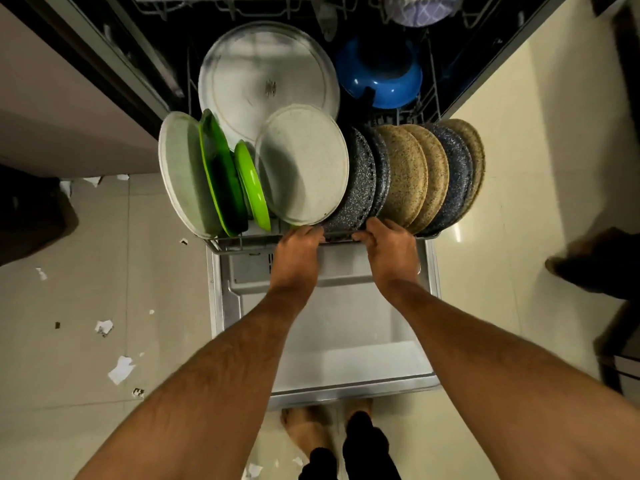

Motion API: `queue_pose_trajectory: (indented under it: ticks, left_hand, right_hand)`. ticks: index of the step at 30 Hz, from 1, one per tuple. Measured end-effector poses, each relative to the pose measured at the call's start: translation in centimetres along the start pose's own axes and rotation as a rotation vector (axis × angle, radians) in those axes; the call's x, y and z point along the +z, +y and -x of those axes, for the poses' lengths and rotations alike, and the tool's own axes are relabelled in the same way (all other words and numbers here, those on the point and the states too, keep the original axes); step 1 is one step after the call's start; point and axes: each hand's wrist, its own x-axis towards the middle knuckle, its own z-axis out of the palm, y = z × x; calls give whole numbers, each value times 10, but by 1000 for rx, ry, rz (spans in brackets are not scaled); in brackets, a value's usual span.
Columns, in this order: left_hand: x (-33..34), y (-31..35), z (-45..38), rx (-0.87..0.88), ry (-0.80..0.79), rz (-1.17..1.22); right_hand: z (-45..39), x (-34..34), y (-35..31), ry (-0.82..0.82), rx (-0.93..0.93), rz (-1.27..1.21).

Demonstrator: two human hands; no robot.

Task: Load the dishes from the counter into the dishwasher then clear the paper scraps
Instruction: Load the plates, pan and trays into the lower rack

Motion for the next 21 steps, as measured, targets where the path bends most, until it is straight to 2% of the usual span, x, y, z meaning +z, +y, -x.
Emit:
queue_pose_trajectory:
  ticks: [14,21]
  left_hand:
    - [-14,0,-98,-96,72,19]
    - [-21,-1,-137,-120,106,25]
  right_hand:
    - [-107,0,-7,-28,-117,-95]
    - [-147,1,-8,22,-160,-112]
